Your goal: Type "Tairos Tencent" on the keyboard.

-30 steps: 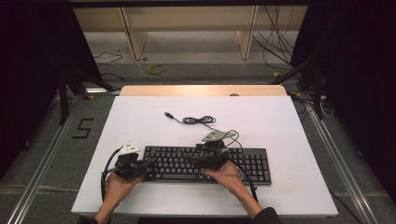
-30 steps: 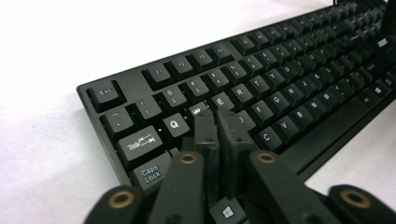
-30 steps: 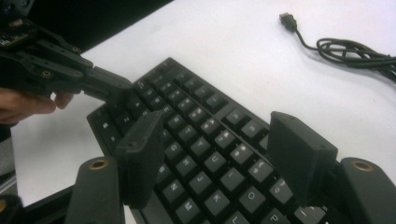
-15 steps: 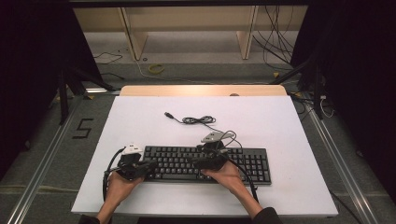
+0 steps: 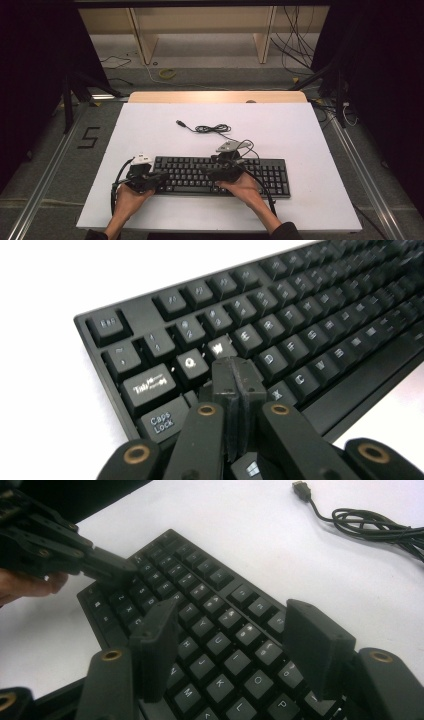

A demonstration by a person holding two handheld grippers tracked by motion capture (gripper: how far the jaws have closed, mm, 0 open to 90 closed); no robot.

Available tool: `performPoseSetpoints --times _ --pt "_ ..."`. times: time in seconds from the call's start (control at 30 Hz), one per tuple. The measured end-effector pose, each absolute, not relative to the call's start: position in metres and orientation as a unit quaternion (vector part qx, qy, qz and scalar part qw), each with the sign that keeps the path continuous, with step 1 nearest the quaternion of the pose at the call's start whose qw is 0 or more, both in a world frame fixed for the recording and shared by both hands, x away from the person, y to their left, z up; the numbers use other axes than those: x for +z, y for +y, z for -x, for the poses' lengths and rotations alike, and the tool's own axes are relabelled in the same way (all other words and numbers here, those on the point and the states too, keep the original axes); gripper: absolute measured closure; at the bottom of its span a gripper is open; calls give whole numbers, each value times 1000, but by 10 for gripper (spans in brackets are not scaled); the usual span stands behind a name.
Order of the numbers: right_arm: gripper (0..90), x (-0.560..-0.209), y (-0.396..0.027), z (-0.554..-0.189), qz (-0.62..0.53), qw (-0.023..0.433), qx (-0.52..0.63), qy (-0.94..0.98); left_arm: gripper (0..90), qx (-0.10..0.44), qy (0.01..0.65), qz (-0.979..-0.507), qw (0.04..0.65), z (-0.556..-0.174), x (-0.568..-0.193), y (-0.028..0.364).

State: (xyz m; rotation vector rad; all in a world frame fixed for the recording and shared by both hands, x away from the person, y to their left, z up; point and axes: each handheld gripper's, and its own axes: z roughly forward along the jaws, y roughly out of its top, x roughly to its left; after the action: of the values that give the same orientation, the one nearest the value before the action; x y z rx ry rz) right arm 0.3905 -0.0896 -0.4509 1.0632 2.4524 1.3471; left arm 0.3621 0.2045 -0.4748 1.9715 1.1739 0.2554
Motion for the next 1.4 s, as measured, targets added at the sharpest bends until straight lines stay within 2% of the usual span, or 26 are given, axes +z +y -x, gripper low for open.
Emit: performPoseSetpoints --times 0.13,0.17,0.2,0.4,0.5,0.67,0.9,1.4 --pt "462 -451 -90 -392 -354 76 447 818 865 102 467 -769 425 -360 -470 208" --pt "462 -451 -90 -392 -354 76 447 818 844 102 467 -769 425 -360 -470 208" --pt "520 -453 -89 -392 -353 75 444 820 820 100 467 -767 429 -360 -470 208" --pt "683 -455 -86 -392 -350 78 436 825 676 85 456 -762 451 -357 -468 207" --pt "725 -456 -86 -393 -350 78 433 827 584 84 456 -761 454 -356 -467 205" --pt "819 -458 -84 -393 -347 73 426 832 494 80 449 -756 469 -353 -465 204" --pt "897 -461 -82 -394 -346 70 417 838 423 76 439 -752 486 -348 -463 202" --pt "900 -466 -79 -395 -350 62 405 843 349 77 436 -749 493 -345 -462 203"
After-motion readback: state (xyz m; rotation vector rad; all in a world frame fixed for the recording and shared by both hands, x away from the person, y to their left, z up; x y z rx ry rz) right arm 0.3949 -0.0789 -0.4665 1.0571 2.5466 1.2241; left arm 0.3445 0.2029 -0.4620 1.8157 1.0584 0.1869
